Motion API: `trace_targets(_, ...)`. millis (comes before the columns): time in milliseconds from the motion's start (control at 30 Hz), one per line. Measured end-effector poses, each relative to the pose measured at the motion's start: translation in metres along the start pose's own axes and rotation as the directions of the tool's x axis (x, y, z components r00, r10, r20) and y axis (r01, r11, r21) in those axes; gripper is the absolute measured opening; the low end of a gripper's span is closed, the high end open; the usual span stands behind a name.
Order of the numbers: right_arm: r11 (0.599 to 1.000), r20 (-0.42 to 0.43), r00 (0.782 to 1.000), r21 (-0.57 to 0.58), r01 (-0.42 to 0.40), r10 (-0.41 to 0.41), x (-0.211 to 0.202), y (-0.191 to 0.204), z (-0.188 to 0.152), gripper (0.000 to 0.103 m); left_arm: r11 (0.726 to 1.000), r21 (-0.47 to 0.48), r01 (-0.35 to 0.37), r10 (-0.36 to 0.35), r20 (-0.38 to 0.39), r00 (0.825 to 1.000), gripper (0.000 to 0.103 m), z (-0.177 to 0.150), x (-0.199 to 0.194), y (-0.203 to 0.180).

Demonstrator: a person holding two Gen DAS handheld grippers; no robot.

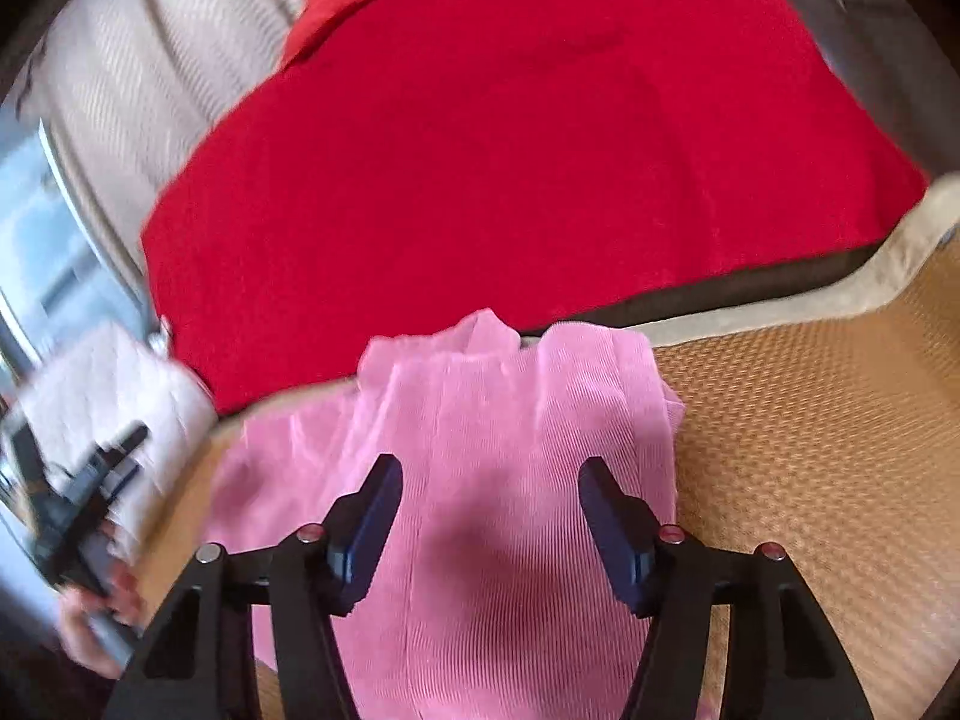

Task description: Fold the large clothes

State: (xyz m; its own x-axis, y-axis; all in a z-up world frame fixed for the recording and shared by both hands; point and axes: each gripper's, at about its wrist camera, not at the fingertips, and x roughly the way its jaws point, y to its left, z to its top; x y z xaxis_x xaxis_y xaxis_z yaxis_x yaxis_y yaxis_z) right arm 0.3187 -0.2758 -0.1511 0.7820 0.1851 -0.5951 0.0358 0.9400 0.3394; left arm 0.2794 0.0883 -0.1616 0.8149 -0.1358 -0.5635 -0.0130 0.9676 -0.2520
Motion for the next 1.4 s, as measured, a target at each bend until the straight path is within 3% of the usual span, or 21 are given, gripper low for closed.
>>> trace_targets(167, 1.000, -0.105, 0.995, 0.014, 0.000, 0.001, 0.013, 0.004, -0.034, 0.064, 0.996, 0.090, 0.004, 0.013, -0.194, 0.981, 0.087, -0.043, 0.007, -0.018)
trace_targets(267, 0.999, -0.195, 0.980, -0.006, 0.042, -0.042, 0.045, -0.004, -0.048, 0.059, 0.992, 0.127, -0.024, 0.062, -0.308, 0.949, 0.087, -0.058, 0.028, -0.015)
trace_targets(333, 0.999, -0.197, 0.979, -0.005, 0.049, -0.049, 0.048, -0.005, -0.049, 0.058, 0.988, 0.144, -0.045, 0.092, -0.335, 0.938, 0.087, -0.065, 0.040, -0.011)
trace_targets(367, 0.998, -0.182, 0.981, -0.017, 0.059, -0.061, 0.042, -0.001, -0.046, 0.058, 0.989, 0.142, -0.047, 0.093, -0.341, 0.935, 0.087, -0.065, 0.043, -0.010)
trace_targets(533, 0.987, -0.071, 0.990, -0.113, 0.110, -0.119, 0.030, 0.020, -0.034, 0.058, 0.992, 0.128, -0.001, 0.028, -0.208, 0.978, 0.087, -0.049, 0.028, -0.016)
trace_targets(633, 0.976, -0.028, 0.989, -0.165, 0.139, -0.146, 0.029, 0.033, -0.032, 0.058, 0.987, 0.158, 0.020, 0.006, -0.162, 0.987, 0.087, -0.045, 0.023, -0.025)
trace_targets(933, 0.961, -0.009, 0.979, -0.192, 0.197, -0.203, 0.041, 0.039, -0.024, 0.058, 0.970, 0.239, 0.050, -0.001, -0.201, 0.980, 0.087, -0.053, 0.043, -0.050)
trace_targets(1100, 0.960, -0.072, 0.970, -0.182, 0.215, -0.231, 0.064, 0.027, -0.028, 0.058, 0.964, 0.262, 0.051, 0.020, -0.262, 0.965, 0.087, -0.063, 0.057, -0.060)
trace_targets(1233, 0.977, -0.114, 0.974, -0.118, 0.180, -0.194, 0.072, 0.012, -0.028, 0.058, 0.944, 0.330, 0.032, 0.067, -0.285, 0.956, 0.090, -0.079, 0.077, -0.067)
trace_targets(1400, 0.991, -0.089, 0.988, -0.041, 0.126, -0.129, 0.058, -0.002, -0.021, 0.058, 0.953, 0.299, 0.039, 0.055, -0.300, 0.952, 0.090, -0.081, 0.080, -0.060)
